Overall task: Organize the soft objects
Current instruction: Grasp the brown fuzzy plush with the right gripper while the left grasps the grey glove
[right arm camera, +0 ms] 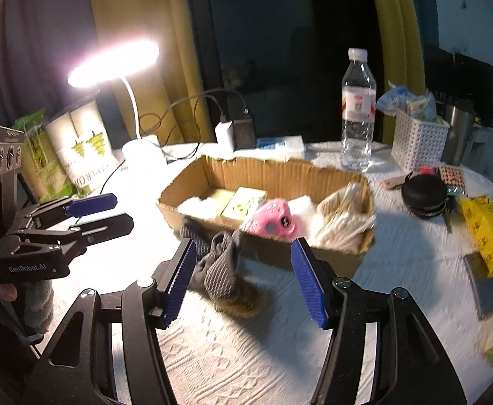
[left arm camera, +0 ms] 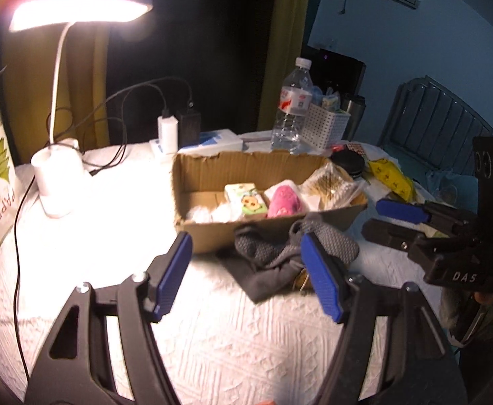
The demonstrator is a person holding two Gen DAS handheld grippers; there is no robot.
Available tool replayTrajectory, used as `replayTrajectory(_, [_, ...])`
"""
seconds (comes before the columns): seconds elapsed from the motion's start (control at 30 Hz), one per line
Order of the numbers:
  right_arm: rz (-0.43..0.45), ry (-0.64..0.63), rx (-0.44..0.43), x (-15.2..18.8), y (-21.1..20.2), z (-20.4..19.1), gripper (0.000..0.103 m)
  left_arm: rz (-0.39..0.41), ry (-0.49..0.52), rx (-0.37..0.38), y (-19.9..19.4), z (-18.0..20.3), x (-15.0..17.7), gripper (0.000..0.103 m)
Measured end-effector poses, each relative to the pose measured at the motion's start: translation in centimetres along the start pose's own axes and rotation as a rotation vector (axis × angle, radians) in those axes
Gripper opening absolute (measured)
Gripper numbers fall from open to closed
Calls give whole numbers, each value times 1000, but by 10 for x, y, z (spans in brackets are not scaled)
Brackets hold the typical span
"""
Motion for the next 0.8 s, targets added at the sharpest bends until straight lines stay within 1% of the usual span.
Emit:
replayTrajectory(0.23, [-51,1,-6,23,11,-7,62,-30,-14,-12,0,-8,22,69])
replayTrajectory(0.4, [-88,4,-16,36,23,-9,62,-51,-21,-23,3,-11,32,69])
replayTrajectory(0.77, [-156,32,-43,53,53,-6,62,-80,-22,-40,11,-15,36,69])
replayTrajectory(0.8, [-166,33,-46,55,55,-5,56,-83,-20,-41,12,-15,36,69])
Point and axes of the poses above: each gripper's, at about its wrist camera, not at the fingertips, and y roughly the way its jaws point, z to its right, x to its underside, the point moved 7 cm from there along y, roughly the way its jaws point, and after that the axes turned 8 degrees about z, right-handed, at the moved point
